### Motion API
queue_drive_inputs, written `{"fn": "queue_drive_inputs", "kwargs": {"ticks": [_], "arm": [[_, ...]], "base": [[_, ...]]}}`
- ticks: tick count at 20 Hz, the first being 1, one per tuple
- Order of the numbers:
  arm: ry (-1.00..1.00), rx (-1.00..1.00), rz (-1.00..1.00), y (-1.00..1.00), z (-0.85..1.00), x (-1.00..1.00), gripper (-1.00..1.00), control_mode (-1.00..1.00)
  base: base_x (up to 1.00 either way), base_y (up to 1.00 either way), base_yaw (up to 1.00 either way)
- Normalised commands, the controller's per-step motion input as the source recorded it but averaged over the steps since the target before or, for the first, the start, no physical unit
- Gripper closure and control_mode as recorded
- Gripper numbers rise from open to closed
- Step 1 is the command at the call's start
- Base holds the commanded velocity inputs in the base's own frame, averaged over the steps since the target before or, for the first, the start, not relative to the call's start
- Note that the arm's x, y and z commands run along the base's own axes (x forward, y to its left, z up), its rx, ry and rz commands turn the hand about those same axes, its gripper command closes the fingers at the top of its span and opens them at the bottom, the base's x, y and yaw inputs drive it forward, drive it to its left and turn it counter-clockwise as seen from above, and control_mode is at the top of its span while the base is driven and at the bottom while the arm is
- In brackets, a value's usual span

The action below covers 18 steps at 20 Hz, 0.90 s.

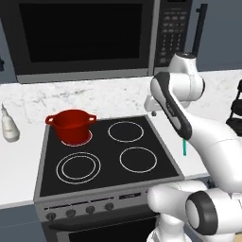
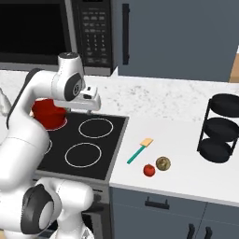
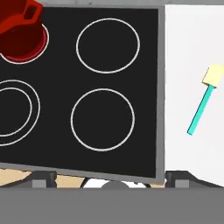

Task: Put the tomato and onion in the pot. Retrieve the spatula and lightly stir the vegetables in the pot.

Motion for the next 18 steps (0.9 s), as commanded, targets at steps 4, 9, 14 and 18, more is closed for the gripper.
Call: {"fn": "queue_drive_inputs", "kwargs": {"ticks": [4,9,14,18], "arm": [[0.00,0.00,0.00,0.00,0.00,0.00,-1.00,1.00],[0.00,0.00,-0.01,-0.17,0.00,0.10,-1.00,-1.00],[0.00,0.00,-0.08,-0.89,-0.23,-0.01,-1.00,-1.00],[0.00,0.00,-0.13,-1.00,-0.45,0.00,-1.00,-1.00]], "base": [[0.71,-0.34,-0.01],[0.33,-0.05,-0.01],[0.00,0.00,0.00],[0.00,0.00,0.00]]}}
